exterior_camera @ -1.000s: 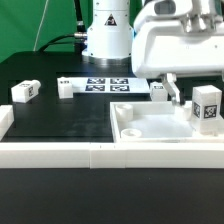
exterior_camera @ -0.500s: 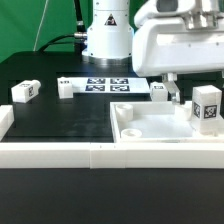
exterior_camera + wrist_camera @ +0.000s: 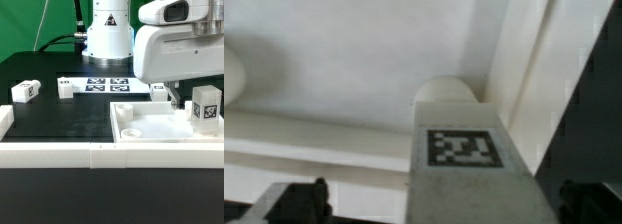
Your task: Assemble one leg
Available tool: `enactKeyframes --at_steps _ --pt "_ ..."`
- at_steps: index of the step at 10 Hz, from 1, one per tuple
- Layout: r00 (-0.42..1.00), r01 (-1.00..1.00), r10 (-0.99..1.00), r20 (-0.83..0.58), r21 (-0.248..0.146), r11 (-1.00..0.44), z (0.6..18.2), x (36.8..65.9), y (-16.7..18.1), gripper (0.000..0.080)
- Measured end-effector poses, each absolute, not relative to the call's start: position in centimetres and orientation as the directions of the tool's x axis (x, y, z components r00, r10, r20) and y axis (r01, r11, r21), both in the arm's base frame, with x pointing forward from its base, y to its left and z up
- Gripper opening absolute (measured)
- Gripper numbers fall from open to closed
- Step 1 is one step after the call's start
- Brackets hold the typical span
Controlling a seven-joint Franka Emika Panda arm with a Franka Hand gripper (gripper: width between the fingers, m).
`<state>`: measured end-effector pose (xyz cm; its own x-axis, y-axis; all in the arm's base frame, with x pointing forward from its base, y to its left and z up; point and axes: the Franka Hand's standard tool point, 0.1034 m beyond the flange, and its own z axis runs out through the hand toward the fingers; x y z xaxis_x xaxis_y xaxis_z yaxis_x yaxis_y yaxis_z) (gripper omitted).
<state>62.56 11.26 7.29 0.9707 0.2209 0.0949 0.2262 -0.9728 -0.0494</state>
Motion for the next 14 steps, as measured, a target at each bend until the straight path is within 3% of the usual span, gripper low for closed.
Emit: enactKeyframes --at_steps 3,4,5,6,9,11,14 --pt "0.971 0.226 0.220 0.095 -0.050 -0.973 7.30 62.58 11.24 0.0640" --pt "0.971 0.226 0.220 0.095 -0.050 -0.973 7.30 62.58 11.24 0.0462" --pt "0.971 0.226 0.220 0.095 -0.050 -0.973 7.30 62.58 11.25 0.0462" --pt "0.973 0.216 0.211 0.095 -0.051 -0.975 7.30 62.58 11.25 0.0288" --pt "0.979 0.184 0.179 0.093 -0.055 -0.981 7.29 62.57 11.26 0.0291" --pt "0.989 -0.100 -0.110 0.099 -0.100 -0.990 7.19 62.73 11.45 0.0291" --pt "0.868 -0.473 -0.488 0.094 -0.144 -0.869 7.08 62.65 11.90 0.0291"
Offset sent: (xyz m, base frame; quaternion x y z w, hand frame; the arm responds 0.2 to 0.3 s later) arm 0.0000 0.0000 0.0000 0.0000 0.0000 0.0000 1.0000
